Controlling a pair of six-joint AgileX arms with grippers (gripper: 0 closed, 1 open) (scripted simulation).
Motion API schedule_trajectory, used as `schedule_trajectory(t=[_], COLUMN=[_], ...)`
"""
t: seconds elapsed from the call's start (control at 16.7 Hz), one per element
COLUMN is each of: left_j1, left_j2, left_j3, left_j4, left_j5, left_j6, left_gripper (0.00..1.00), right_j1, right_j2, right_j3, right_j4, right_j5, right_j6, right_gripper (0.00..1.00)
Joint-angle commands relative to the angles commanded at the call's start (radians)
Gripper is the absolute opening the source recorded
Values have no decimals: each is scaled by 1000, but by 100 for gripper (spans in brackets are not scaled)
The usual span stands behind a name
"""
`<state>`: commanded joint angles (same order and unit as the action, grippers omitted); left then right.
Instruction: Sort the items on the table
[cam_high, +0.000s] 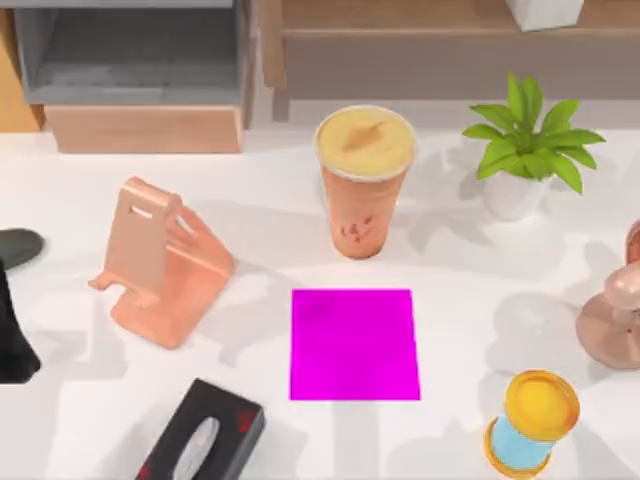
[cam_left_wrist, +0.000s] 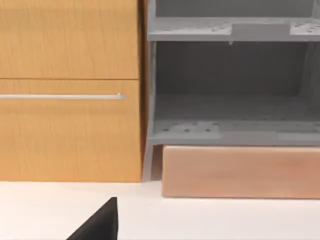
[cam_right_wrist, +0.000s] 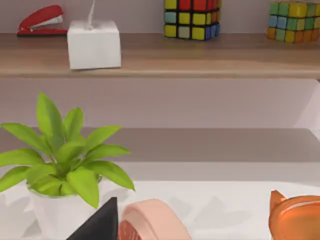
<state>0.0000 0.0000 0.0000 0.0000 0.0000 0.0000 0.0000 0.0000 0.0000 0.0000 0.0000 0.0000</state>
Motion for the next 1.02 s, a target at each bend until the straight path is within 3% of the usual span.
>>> schedule_trajectory(t=[0.42,1.02], left_j1=[25,88], left_j2=[126,868], left_j3=[113,740], left_j4=[-71,-504], left_j5=[-18,-36], left_j6=[80,540], left_gripper=[100,100], right_j1=[0,0], right_j2=[0,0], right_j3=[0,0], right_j4=[0,0], right_j5=[0,0], right_j6=[0,0], right_gripper=[100,100])
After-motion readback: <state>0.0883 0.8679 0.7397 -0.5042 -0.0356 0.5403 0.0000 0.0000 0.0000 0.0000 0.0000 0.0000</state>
